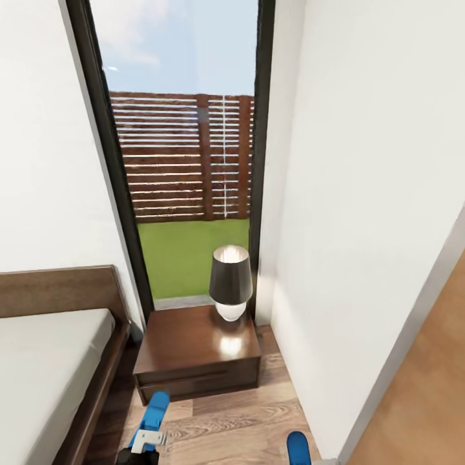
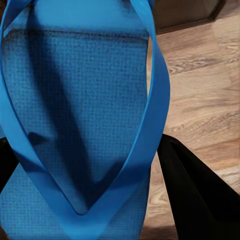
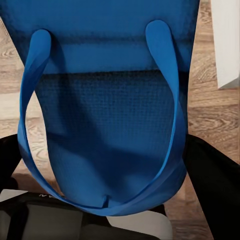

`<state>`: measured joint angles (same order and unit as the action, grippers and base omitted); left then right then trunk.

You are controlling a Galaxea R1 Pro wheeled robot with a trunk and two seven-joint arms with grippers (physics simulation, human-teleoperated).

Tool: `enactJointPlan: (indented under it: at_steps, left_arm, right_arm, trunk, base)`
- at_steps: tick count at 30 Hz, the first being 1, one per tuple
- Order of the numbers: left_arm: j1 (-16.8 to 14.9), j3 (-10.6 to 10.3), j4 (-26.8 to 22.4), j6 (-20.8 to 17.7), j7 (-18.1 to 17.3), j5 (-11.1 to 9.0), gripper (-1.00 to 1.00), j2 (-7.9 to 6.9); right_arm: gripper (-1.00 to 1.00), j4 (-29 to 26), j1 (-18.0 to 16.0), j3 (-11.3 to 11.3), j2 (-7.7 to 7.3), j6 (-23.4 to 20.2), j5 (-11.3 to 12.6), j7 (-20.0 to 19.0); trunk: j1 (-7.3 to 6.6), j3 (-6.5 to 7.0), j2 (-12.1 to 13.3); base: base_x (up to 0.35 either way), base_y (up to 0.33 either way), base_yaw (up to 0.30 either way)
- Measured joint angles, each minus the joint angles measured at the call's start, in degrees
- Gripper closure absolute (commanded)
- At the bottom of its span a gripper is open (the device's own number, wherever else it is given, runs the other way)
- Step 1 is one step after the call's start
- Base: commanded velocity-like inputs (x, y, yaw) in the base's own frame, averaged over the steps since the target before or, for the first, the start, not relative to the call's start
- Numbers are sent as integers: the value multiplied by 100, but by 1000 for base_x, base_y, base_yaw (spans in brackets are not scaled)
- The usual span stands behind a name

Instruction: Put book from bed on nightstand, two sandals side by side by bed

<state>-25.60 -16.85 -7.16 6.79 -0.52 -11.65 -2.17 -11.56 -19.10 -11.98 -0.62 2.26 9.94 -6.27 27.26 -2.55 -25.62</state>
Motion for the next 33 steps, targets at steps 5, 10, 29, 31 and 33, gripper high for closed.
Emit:
enactJointPlan:
  at_steps: [5, 10, 29, 31, 33]
  left_arm:
    - [0, 0, 0, 0, 0, 0, 100, 0]
    - [1, 0, -1, 0, 0, 0, 100, -1]
    - [0, -1, -1, 0, 0, 0, 100, 0]
    - [0, 0, -1, 0, 0, 0, 100, 0]
    - [0, 0, -1, 0, 0, 0, 100, 0]
  right_arm:
    - [100, 1, 0, 0, 3, 0, 0, 0]
    - [100, 3, -1, -1, 5, 0, 0, 0]
    - [100, 3, -1, 0, -1, 0, 0, 0]
    - [100, 1, 0, 0, -3, 0, 0, 0]
    - [100, 0, 0, 0, -3, 0, 0, 0]
  trunk:
    - [0, 0, 0]
    - [1, 0, 0]
    - [1, 0, 0]
    - [1, 0, 0]
    - [1, 0, 0]
  base:
    - [283, 0, 24]
    - [210, 0, 128]
    - [176, 0, 229]
    - [225, 0, 45]
    - [244, 0, 29]
